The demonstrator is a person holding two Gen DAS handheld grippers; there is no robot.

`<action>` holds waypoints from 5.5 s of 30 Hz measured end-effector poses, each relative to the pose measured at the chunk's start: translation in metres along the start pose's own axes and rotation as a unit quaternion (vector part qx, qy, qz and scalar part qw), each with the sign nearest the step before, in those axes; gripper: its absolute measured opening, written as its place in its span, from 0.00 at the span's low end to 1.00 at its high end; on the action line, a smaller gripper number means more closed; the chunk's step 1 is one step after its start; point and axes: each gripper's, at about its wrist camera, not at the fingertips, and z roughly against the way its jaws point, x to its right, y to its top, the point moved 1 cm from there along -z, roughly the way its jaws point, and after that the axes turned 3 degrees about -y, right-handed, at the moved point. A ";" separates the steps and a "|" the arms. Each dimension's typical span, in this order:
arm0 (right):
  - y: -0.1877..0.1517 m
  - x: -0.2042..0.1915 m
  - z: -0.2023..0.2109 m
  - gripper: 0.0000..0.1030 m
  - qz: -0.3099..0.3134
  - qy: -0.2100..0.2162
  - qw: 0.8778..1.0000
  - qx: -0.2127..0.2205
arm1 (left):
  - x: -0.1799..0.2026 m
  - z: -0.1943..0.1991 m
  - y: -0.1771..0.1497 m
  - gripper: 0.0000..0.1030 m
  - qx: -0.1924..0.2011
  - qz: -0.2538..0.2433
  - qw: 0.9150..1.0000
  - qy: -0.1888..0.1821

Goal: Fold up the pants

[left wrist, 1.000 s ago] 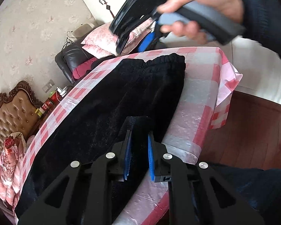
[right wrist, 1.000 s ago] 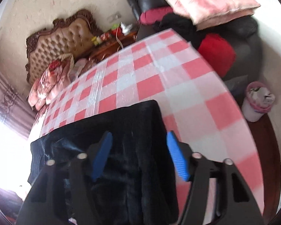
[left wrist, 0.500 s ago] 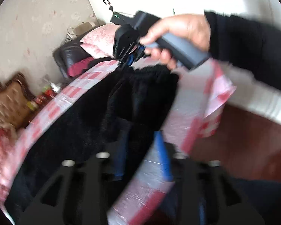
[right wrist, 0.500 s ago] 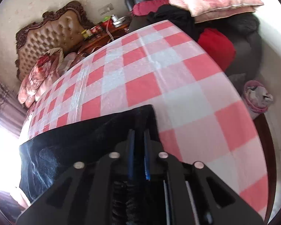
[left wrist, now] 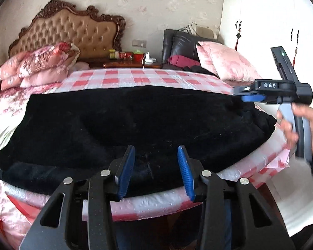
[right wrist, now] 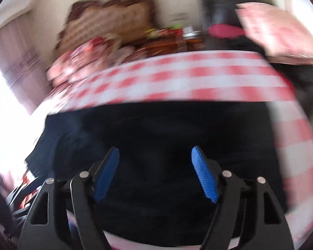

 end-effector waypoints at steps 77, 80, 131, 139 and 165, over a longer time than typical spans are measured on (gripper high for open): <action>-0.101 -0.213 -0.032 0.32 0.288 0.063 0.953 -0.069 | -0.274 0.119 -0.053 0.03 0.087 0.384 0.917 0.067; -0.102 -0.214 -0.030 0.32 0.293 0.062 0.952 -0.070 | -0.272 0.120 -0.060 0.03 0.082 0.390 0.914 0.072; 0.070 -0.435 -0.203 0.79 0.208 0.131 0.931 -0.269 | -0.244 0.103 -0.048 0.11 0.097 0.296 0.947 0.077; 0.076 -0.453 -0.207 0.85 0.222 0.116 0.926 -0.283 | -0.167 0.081 0.000 0.11 0.082 0.122 0.979 0.141; 0.119 -0.165 -0.149 0.24 -0.016 0.237 0.946 -0.218 | 0.061 0.002 0.024 0.10 0.071 -0.234 0.962 0.117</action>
